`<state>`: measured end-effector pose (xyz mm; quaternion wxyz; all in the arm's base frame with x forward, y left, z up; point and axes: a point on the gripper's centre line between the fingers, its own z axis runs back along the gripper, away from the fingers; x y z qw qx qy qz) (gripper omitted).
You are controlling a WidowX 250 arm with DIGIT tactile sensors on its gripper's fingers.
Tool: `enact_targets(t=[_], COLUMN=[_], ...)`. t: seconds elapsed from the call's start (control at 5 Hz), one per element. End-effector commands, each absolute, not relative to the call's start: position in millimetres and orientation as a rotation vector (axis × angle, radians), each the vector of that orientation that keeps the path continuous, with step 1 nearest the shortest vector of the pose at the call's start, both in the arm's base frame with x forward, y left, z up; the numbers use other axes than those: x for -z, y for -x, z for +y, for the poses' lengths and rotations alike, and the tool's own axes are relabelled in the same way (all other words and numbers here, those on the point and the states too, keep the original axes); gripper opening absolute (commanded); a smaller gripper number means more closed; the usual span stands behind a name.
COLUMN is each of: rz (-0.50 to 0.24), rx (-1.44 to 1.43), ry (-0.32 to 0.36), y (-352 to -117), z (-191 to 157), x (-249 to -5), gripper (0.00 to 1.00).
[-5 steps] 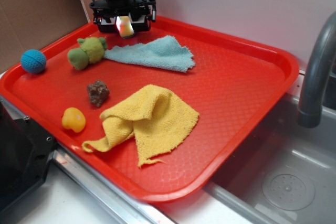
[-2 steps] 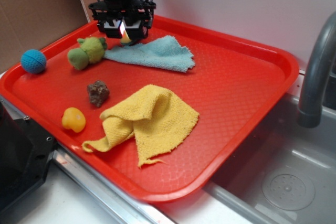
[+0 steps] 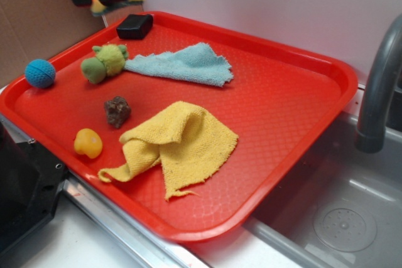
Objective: Grab the green sponge.
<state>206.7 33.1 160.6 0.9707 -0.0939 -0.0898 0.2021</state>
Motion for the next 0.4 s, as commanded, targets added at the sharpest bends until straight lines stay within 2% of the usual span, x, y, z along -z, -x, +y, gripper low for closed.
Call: enact_targets(t=[0.0,0.2], rz=[-0.235,-0.236], rx=[-0.202,-0.158], ry=[0.224,0.204], y=[-188.0,-192.8], z=[23.2,19.9], x=[-222.0,-231.2], gripper=[0.00,0.00])
